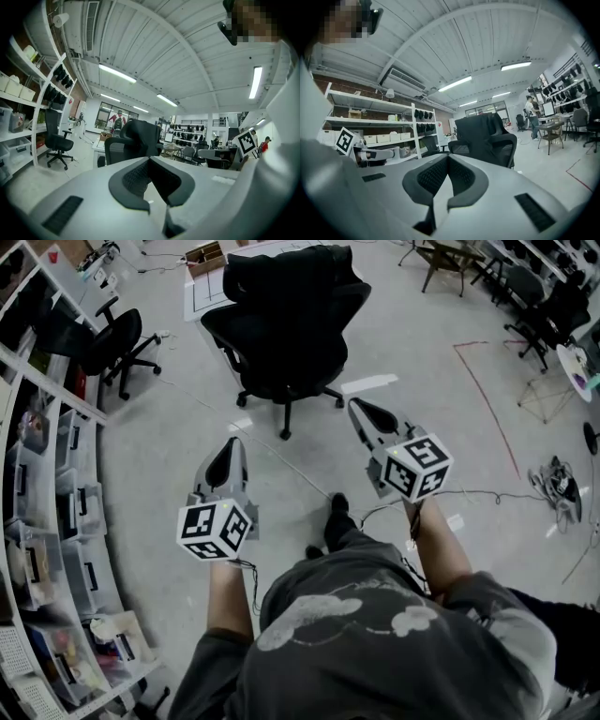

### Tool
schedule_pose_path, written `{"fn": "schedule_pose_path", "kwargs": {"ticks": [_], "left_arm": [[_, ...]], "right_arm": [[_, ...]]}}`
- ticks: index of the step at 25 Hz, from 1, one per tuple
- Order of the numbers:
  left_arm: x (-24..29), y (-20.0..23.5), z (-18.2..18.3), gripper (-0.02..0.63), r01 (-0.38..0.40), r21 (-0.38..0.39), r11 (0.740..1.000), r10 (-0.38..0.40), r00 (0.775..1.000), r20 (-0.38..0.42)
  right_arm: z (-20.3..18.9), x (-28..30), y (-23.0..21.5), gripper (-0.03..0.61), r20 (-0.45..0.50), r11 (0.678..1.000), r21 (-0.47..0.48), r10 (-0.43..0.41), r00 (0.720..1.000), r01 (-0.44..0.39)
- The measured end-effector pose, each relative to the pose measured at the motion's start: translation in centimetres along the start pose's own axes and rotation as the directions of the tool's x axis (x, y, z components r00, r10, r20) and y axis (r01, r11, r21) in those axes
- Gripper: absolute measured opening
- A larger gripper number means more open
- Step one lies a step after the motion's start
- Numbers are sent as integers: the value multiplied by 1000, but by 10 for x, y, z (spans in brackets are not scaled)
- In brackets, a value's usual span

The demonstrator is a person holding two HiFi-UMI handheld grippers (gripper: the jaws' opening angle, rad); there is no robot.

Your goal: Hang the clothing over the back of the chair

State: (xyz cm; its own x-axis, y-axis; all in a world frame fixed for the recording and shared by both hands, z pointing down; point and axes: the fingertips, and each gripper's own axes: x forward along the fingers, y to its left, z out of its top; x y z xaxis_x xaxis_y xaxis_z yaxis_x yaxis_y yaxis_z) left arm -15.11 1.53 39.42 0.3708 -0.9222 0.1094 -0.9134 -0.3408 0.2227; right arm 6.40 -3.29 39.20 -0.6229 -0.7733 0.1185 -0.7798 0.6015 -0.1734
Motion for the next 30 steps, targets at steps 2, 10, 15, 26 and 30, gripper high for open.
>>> {"fn": "schedule_pose_path", "kwargs": {"ticks": [2, 10, 15, 26, 30], "left_arm": [[-2, -2, -5, 2, -1, -3, 1000, 1, 1000, -7], [-11, -9, -30, 1, -1, -17, 1000, 0, 999, -42], [-11, -13, -42, 2, 8, -13, 1000, -8, 998, -69], [-4, -12, -55, 2, 23, -16, 1000, -25, 993, -116], [0, -11, -59, 0, 29, -3, 1000, -29, 989, -142]], "right_arm": [[-5, -3, 2, -9, -14, 1000, -1, 7, 1000, -7], [-32, -16, 8, -9, -87, 1000, -21, 16, 996, -18], [-45, -18, 9, -9, -114, 999, -21, 21, 993, -24], [-61, -19, 7, -9, -139, 1000, 9, 5, 990, -3], [-63, -13, 7, -9, -151, 1000, 7, 14, 988, -13]]}}
